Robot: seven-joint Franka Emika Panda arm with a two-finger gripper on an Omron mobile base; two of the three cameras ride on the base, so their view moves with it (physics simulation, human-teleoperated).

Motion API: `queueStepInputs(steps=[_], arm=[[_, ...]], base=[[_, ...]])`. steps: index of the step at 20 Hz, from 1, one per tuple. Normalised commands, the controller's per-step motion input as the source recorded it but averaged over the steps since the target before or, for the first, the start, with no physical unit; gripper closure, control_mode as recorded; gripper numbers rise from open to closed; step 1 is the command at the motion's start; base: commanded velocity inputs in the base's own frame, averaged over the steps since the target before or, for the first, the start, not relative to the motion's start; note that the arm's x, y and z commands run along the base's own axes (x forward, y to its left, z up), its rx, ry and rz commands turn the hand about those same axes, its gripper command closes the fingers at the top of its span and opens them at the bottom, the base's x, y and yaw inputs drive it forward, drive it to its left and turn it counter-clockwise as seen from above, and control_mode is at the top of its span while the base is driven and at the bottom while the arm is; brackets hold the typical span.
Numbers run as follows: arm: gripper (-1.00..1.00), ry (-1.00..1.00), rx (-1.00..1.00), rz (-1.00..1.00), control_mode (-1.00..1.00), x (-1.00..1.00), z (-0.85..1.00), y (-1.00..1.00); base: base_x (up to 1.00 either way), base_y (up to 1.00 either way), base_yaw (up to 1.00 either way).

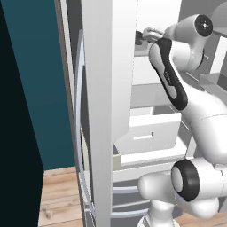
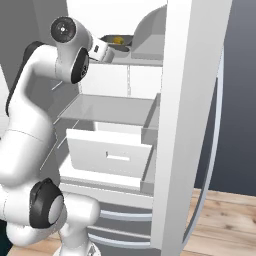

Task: Place the tupperware containing the fish and squash meal in the microwave. Close the microwave door and press the start button to reheat the meal.

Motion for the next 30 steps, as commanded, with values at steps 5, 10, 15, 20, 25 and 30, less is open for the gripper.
queueStepInputs(steps=[5, 10, 15, 20, 25, 30], arm=[[-1.00, 0.00, 0.00, 0.00, -1.00, 0.34, 0.00, 0.00], [-1.00, 0.03, 0.00, -0.02, -1.00, 0.37, 0.00, 0.00], [-1.00, 0.06, 0.00, -0.03, -1.00, 0.35, -0.03, 0.00], [-1.00, 0.10, 0.00, -0.03, -1.00, 0.33, -0.01, 0.00], [-1.00, 0.06, 0.00, -0.02, -1.00, 0.32, -0.01, 0.00], [-1.00, 0.01, 0.00, -0.02, -1.00, 0.28, -0.03, 0.00]], base=[[0.00, 0.00, 0.00], [0.00, 0.00, 0.00], [0.00, 0.00, 0.00], [0.00, 0.00, 0.00], [0.00, 0.00, 0.00], [0.00, 0.00, 0.00]])
